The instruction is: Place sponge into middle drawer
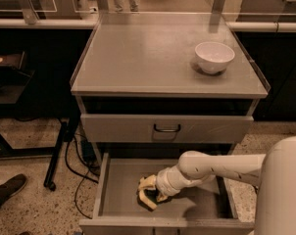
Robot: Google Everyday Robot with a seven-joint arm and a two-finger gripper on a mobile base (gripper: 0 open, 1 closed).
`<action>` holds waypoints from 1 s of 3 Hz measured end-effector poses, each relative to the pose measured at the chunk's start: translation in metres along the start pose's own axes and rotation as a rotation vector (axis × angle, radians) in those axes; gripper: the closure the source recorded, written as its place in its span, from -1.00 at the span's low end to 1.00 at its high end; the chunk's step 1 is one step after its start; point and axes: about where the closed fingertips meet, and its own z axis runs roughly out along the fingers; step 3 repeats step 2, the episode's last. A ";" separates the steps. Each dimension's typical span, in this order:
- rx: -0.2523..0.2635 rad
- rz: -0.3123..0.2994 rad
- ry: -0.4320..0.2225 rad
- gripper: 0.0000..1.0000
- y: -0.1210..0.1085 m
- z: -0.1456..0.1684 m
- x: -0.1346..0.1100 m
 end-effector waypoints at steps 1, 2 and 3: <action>0.000 0.000 0.000 -1.00 0.000 0.000 0.000; 0.000 0.000 0.000 -1.00 0.000 0.000 0.000; 0.000 0.000 0.000 -1.00 0.000 0.000 0.000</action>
Offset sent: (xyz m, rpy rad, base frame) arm 0.0000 0.0000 0.0000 0.0000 0.0000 0.0000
